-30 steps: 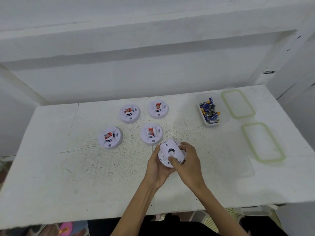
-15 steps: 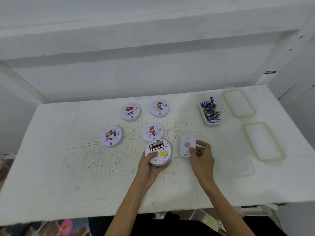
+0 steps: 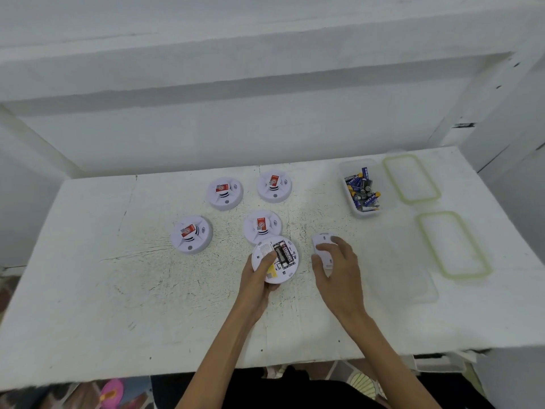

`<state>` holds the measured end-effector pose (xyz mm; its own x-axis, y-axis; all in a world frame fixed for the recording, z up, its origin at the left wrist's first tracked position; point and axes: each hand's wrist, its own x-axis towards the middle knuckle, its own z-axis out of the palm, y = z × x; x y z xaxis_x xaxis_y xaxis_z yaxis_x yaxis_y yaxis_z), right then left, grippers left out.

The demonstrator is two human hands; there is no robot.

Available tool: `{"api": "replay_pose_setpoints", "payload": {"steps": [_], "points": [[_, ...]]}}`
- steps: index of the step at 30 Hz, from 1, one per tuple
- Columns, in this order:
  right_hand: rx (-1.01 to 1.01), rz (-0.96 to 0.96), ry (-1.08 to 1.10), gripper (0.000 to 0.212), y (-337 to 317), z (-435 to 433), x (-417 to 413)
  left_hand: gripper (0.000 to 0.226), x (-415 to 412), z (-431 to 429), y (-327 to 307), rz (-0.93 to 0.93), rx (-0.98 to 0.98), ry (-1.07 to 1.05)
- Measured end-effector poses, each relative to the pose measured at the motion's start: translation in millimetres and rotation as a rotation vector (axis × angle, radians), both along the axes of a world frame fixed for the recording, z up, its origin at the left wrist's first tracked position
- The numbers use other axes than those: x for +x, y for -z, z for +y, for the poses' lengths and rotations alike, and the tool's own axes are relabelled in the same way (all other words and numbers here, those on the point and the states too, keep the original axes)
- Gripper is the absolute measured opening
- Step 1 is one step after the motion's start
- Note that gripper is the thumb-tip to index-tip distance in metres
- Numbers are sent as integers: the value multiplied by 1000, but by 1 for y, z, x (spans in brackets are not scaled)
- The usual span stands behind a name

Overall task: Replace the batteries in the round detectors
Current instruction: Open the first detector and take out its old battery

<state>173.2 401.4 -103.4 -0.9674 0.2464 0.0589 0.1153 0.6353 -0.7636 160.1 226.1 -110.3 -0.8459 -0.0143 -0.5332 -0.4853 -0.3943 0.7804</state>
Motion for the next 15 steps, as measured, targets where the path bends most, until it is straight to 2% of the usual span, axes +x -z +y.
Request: {"api": "replay_pose_setpoints", "payload": {"steps": [2, 8, 12, 15], "points": [[-134, 52, -62, 26, -6, -2, -1, 38, -2, 1, 2, 5, -24, 5], [-247, 16, -167, 32, -19, -9, 2, 35, -4, 6, 3, 16, -24, 39], [-279, 2, -199, 28, -18, -10, 2, 35, -3, 11, 0, 27, -14, 75], [-175, 18, -220, 25, -16, -6, 1, 38, -4, 18, -2, 30, 13, 113]]}}
